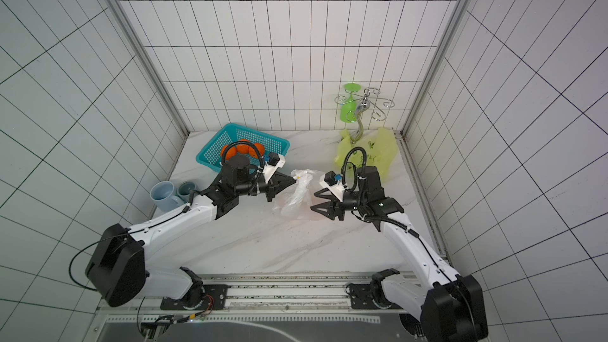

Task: Place the oranges into plastic bags & tie knots
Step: Tie the plastic bag at the center of the board.

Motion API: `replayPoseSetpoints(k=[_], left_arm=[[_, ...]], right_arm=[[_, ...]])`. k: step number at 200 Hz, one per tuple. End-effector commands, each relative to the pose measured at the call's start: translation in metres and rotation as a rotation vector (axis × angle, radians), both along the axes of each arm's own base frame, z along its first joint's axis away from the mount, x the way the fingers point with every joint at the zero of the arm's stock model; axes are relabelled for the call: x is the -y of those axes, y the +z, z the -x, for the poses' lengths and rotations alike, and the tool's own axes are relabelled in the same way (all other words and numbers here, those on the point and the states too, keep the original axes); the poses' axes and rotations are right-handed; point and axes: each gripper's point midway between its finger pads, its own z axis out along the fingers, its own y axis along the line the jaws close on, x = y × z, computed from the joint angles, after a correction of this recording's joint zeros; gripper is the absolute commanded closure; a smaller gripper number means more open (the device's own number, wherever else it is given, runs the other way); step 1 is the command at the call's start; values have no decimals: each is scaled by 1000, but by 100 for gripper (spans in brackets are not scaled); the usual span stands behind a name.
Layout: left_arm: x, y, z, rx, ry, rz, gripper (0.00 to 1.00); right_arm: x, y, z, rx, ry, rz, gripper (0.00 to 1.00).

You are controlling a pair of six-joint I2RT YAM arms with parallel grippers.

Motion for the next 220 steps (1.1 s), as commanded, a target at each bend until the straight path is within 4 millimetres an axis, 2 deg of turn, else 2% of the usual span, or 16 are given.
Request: replayPoseSetpoints(k=[1,76,135,159,220], left_arm=[[0,15,-1,-51,39,80,100],[14,3,-11,-168,98,84,100],[16,1,-15,-177,114,83,100],[16,1,-16,-174,122,80,100],[16,0,-20,-169,143,72,100]], right_arm=[[-14,10,4,27,24,-120,43],[-25,23,-8,12,-21,-211,38],[-30,18,-10,0,-25,-205,45],[-30,15,-17,-16,-63,-194,37],[-37,20,-22,-42,-67,-207,35]])
